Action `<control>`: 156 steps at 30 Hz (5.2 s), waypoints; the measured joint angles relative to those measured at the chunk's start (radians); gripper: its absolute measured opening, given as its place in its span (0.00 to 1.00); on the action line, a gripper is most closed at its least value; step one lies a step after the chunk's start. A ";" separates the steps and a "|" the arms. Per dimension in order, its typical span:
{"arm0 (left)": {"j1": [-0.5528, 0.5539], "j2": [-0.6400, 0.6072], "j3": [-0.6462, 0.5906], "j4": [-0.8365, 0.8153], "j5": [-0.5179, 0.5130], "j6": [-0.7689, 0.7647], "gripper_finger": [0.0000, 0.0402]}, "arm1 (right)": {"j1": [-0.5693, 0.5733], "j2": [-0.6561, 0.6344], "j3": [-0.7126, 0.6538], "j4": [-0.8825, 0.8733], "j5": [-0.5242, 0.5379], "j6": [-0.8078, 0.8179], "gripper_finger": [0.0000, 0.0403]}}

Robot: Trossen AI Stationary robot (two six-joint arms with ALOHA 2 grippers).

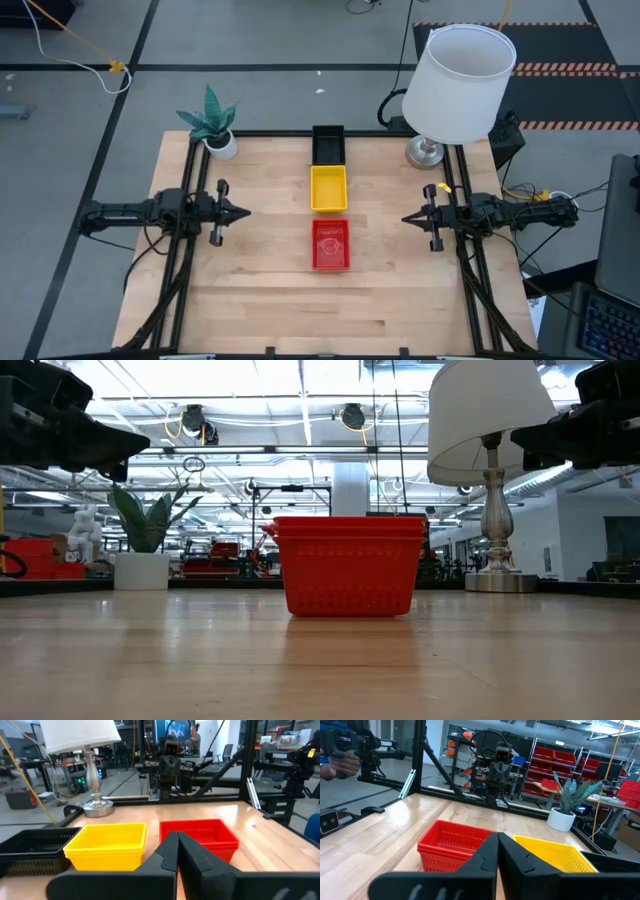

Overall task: Stack baskets by color
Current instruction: Return to Home Position

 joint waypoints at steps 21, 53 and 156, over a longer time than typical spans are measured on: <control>0.000 0.006 0.000 0.001 -0.002 0.017 0.06 | 0.000 0.000 0.000 -0.001 0.000 0.000 0.00; -0.056 0.010 0.000 0.012 -0.007 0.075 0.07 | 0.000 0.000 0.000 -0.001 0.000 0.000 0.00; -0.056 0.010 0.000 0.012 -0.008 0.072 0.08 | 0.000 0.000 0.000 0.000 0.000 0.000 0.00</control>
